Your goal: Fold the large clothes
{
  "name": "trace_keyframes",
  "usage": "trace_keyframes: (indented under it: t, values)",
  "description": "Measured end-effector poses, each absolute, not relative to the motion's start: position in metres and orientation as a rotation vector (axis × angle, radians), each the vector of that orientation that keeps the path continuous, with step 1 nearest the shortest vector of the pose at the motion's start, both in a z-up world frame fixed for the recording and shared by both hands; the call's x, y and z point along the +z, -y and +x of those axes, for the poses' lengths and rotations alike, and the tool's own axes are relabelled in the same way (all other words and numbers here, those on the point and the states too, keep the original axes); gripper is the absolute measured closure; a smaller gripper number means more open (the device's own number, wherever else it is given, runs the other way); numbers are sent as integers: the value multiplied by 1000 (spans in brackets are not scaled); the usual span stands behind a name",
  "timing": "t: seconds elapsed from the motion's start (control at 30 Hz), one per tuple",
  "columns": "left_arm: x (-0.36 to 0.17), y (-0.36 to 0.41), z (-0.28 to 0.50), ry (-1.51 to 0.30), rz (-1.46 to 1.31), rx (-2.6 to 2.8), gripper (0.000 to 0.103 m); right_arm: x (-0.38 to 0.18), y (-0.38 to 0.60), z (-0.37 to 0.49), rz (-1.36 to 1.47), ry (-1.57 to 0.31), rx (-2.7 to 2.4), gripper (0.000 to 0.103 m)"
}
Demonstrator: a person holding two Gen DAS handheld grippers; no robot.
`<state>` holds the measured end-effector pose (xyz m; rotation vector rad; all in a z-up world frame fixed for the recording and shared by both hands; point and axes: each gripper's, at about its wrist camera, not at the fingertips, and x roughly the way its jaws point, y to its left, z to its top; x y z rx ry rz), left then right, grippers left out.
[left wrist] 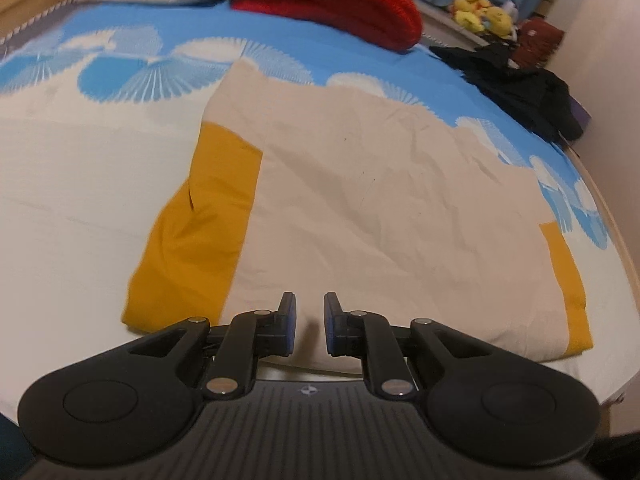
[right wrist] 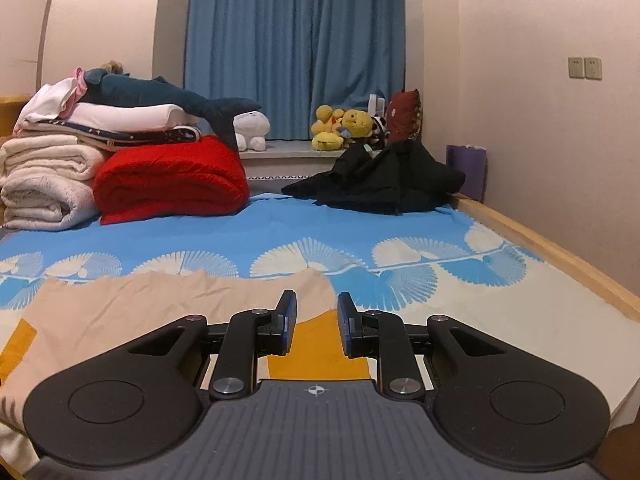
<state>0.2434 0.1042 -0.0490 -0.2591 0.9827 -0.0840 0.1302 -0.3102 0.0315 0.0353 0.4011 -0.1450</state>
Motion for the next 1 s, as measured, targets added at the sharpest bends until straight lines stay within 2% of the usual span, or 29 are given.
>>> trace_keyframes:
  t: [0.37, 0.73, 0.77, 0.83, 0.87, 0.9, 1.0]
  values:
    - [-49, -67, 254, -983, -264, -114, 88, 30, 321, 138, 57, -431, -171, 80]
    - [-67, -103, 251, -1074, -410, -92, 85, 26, 326, 142, 49, -432, -165, 80]
    - [-69, -107, 250, -1085, -427, -86, 82, 26, 326, 143, 50, -434, -160, 80]
    - [-74, -118, 247, -1104, -482, -67, 66, 26, 328, 143, 53, -436, -150, 80]
    - [-78, -125, 244, -1111, -523, -51, 54, 25, 328, 144, 54, -438, -145, 80]
    - [-82, -132, 240, -1114, -565, -32, 49, 24, 329, 144, 54, -443, -141, 79]
    - [-94, -150, 232, -1110, -680, 21, 47, 22, 329, 145, 46, -457, -128, 77]
